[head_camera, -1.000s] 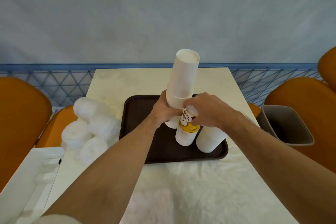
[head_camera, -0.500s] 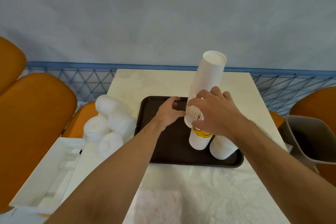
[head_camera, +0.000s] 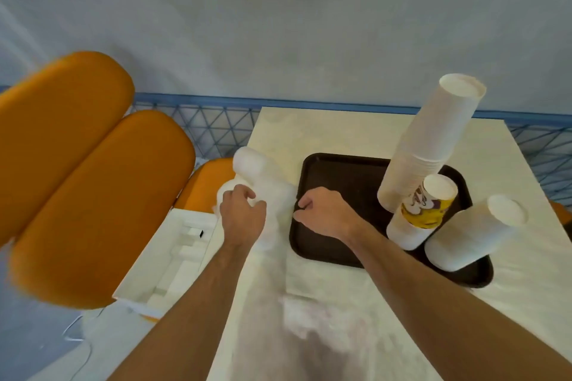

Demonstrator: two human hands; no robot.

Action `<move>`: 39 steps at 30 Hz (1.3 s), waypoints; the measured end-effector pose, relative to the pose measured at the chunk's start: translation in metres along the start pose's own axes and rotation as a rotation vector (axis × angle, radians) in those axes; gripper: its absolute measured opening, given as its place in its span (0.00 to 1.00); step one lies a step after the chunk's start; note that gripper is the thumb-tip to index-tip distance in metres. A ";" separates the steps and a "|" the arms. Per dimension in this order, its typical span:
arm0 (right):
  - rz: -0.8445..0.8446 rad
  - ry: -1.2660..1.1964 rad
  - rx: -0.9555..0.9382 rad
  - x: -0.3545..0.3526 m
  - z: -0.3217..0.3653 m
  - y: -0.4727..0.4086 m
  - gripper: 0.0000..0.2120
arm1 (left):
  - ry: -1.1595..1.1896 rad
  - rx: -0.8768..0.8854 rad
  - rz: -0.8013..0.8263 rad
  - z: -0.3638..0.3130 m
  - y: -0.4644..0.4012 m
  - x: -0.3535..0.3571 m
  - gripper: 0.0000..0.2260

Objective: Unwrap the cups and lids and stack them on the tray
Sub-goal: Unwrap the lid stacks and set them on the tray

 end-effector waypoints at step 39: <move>-0.036 -1.200 0.151 0.077 0.027 0.045 0.30 | 0.791 -0.324 0.677 0.026 0.038 -0.055 0.32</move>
Point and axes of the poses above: each hand's wrist, its own y-axis away from the middle knuckle, its own x-axis out of the palm, z = x × y, the point moved 2 cm from there along -y, towards the middle knuckle, and after that the axes turned 9 degrees about y, right-handed, at the moved point
